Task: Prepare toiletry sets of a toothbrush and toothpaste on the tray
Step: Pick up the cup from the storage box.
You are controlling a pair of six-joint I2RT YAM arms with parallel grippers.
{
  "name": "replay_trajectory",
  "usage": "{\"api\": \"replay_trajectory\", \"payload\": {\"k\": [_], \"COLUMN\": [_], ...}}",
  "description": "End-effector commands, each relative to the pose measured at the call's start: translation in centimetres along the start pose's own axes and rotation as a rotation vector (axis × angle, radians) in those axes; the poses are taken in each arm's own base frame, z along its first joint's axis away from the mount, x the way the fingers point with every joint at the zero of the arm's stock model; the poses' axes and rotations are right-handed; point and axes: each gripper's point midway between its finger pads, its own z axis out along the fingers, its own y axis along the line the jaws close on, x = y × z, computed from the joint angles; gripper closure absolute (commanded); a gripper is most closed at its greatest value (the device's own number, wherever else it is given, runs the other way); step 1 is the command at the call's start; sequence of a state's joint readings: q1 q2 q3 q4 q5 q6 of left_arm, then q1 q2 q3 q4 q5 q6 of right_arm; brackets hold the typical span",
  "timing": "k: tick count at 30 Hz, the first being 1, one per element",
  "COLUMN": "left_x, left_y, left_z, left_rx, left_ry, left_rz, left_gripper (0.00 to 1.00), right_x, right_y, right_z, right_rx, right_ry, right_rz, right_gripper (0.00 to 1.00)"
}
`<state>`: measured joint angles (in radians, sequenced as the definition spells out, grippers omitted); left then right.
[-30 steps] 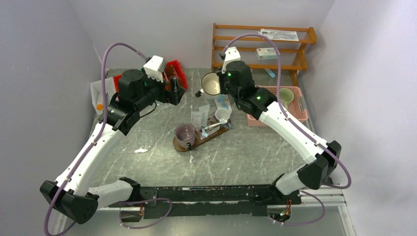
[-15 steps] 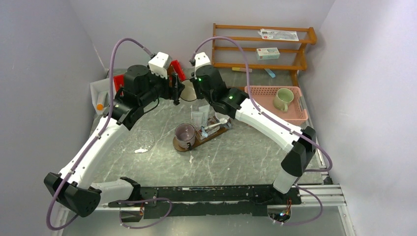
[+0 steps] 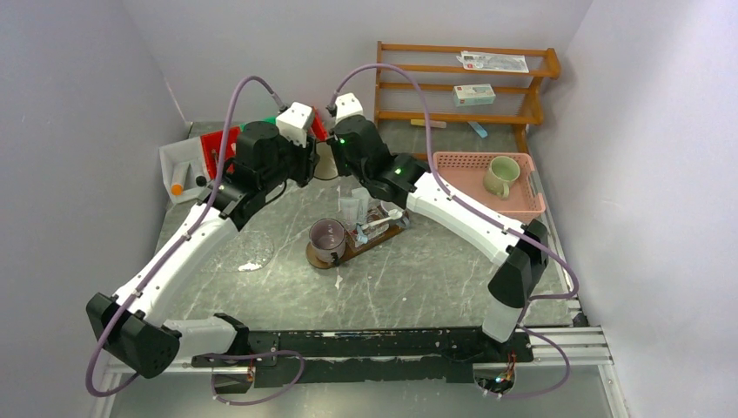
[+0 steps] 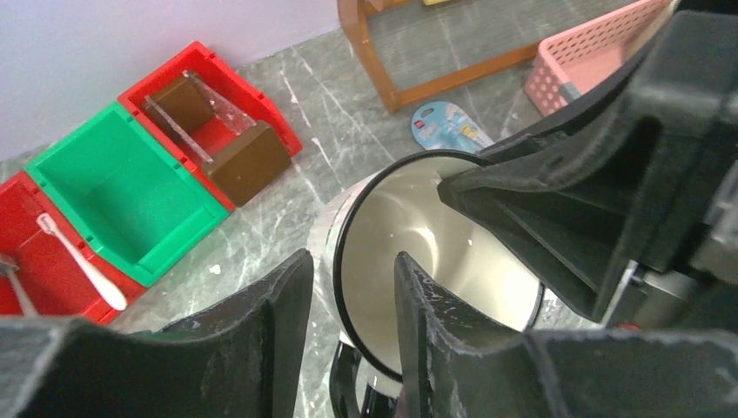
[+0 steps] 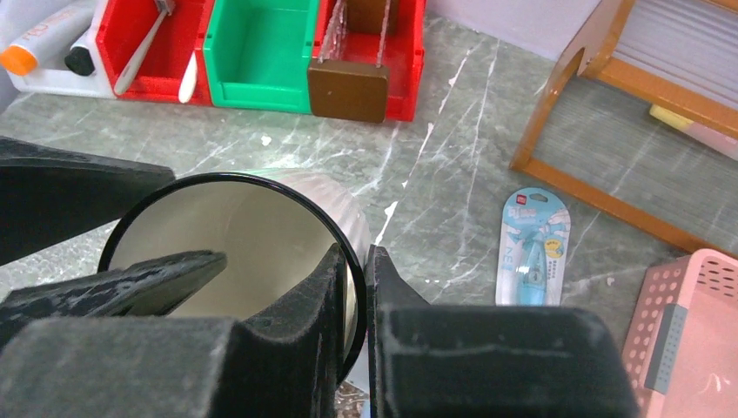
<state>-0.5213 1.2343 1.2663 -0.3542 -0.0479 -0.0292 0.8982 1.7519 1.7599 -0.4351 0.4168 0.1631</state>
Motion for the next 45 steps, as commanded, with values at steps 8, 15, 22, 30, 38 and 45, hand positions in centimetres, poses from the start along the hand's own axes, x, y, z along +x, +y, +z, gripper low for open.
{"api": "replay_trajectory", "payload": {"k": [8,15,22,30,38,45], "left_x": [1.7,2.3,3.2,4.3,5.7,7.5], "left_y": [1.8,2.4,3.4,5.0,9.9,14.8], "left_z": [1.2,1.2,0.6,0.2,-1.1,-3.0], "left_rx": [-0.117,-0.147,-0.205,-0.266,-0.326,-0.421], "left_ry": [0.044,0.061,0.074,0.109,0.136,0.17], "left_rz": [0.08,0.089,0.091,0.096,0.03,-0.023], "left_gripper": [0.67,0.95,0.95,0.95,0.95,0.95], "right_x": [-3.8,-3.5,-4.1,-4.4,-3.5,-1.3], "right_y": [2.5,3.6,4.5,5.2,3.0,-0.4], "right_z": [-0.7,-0.4,-1.2,-2.2,-3.7,-6.1], "right_rx": [-0.051,-0.074,-0.135,-0.211,-0.155,-0.097], "right_ry": [-0.11,-0.113,-0.162,-0.201,-0.219,-0.255], "right_rz": [0.082,0.08,0.121,0.166,0.169,0.188], "right_gripper": [1.0,1.0,0.93,0.66,0.52,0.39]}}
